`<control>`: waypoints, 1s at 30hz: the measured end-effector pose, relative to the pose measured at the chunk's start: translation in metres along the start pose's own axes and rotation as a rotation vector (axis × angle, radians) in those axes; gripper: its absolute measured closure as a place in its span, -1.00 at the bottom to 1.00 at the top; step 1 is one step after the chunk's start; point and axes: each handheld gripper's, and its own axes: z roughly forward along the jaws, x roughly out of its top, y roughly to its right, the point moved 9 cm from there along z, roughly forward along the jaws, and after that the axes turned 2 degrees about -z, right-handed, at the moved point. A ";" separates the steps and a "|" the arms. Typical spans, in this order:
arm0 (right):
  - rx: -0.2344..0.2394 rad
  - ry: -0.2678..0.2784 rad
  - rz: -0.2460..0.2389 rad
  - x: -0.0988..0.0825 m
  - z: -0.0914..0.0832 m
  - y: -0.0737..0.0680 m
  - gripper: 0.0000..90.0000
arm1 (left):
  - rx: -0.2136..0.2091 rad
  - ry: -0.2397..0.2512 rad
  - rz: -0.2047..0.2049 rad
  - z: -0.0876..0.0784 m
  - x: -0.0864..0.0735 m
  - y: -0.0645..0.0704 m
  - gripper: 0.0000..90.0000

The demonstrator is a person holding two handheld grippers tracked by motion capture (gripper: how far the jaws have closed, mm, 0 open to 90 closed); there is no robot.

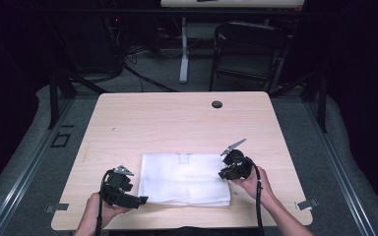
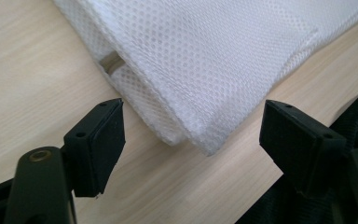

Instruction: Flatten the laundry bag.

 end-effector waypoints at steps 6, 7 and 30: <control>-0.012 0.086 -0.024 0.006 -0.035 -0.011 0.14 | 0.014 0.068 0.026 -0.006 0.008 0.004 -0.59; -0.016 0.081 -0.030 0.005 -0.038 -0.013 0.11 | 0.010 0.074 0.027 -0.005 0.008 0.005 -0.59; -0.027 0.014 -0.065 -0.043 -0.037 -0.040 -0.01 | 0.024 0.035 0.099 0.009 0.004 0.011 -0.21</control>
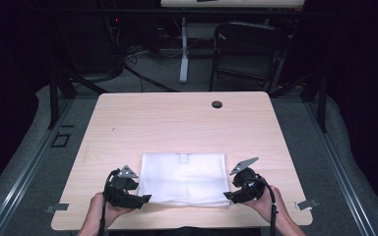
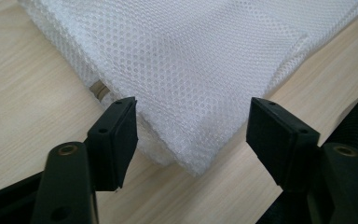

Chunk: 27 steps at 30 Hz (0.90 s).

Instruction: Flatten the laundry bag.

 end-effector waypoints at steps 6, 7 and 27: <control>0.013 0.034 -0.074 0.012 0.006 -0.019 0.04 | -0.009 -0.009 0.020 0.001 -0.001 0.002 -0.16; 0.017 0.015 -0.075 0.011 0.009 -0.019 0.04 | -0.008 -0.014 0.024 0.002 -0.001 0.003 -0.14; 0.009 -0.102 -0.209 0.002 0.042 -0.029 0.47 | -0.030 -0.082 0.031 0.014 -0.007 0.002 -0.04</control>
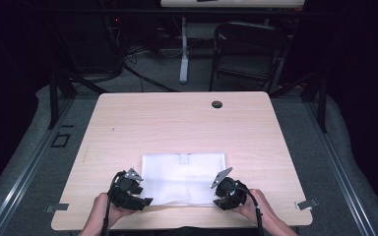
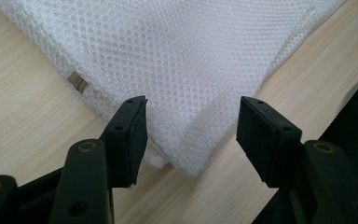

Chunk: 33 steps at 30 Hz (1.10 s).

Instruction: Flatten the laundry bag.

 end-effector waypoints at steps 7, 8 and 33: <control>-0.006 0.003 -0.006 0.001 0.000 -0.001 0.92 | -0.003 -0.005 -0.004 0.000 -0.001 -0.001 -0.04; -0.010 0.007 -0.006 0.001 0.000 -0.001 0.94 | -0.006 -0.005 -0.006 0.001 -0.001 0.000 -0.04; -0.005 0.241 0.110 0.033 -0.052 0.012 0.97 | 0.014 0.138 0.113 -0.009 0.018 0.023 -0.34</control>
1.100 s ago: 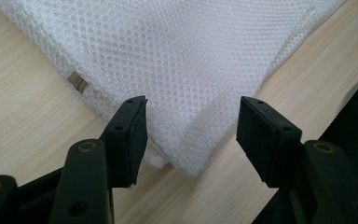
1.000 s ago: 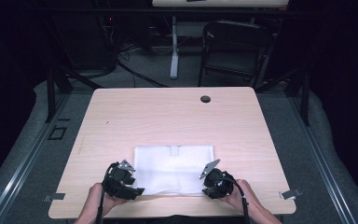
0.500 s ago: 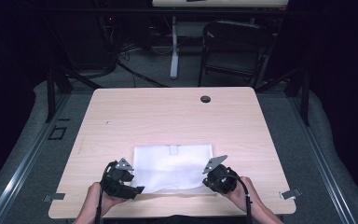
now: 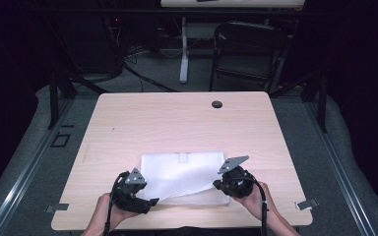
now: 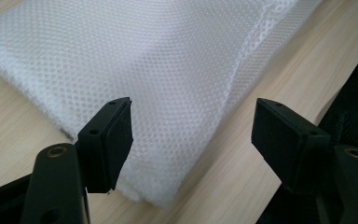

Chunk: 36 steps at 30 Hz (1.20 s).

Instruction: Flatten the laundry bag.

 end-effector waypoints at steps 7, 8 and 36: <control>0.006 0.015 0.027 0.003 -0.004 0.001 0.97 | -0.006 -0.062 0.060 0.018 -0.003 0.008 -0.30; 0.006 0.017 0.029 0.003 -0.004 0.001 0.97 | 0.012 -0.070 0.063 0.020 -0.004 0.007 -0.28; 0.008 0.036 0.025 0.009 -0.011 0.000 0.97 | 0.128 -0.043 0.120 0.019 0.000 0.002 0.97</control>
